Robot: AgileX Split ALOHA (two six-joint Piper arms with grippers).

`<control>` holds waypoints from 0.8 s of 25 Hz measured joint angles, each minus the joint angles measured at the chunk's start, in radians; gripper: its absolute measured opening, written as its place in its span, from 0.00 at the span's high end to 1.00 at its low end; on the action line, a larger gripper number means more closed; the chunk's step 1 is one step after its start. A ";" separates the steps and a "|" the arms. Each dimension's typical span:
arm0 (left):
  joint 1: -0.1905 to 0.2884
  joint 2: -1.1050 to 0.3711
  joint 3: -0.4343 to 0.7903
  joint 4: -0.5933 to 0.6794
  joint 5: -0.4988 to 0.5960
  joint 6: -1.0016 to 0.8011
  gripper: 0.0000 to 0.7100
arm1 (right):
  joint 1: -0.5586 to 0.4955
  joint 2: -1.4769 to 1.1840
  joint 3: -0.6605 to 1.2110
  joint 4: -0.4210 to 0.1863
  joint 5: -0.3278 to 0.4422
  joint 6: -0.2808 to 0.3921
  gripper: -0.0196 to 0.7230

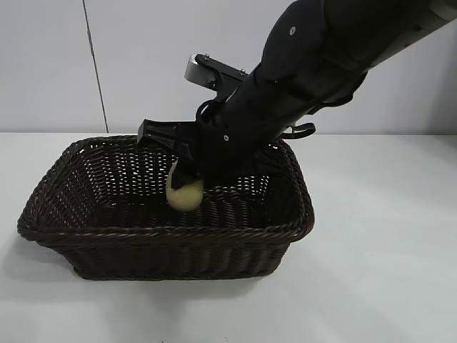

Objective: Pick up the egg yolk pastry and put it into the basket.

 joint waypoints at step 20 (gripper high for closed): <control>0.000 0.000 0.000 0.000 0.000 0.000 0.20 | -0.159 -0.039 -0.457 -0.292 0.927 0.186 0.26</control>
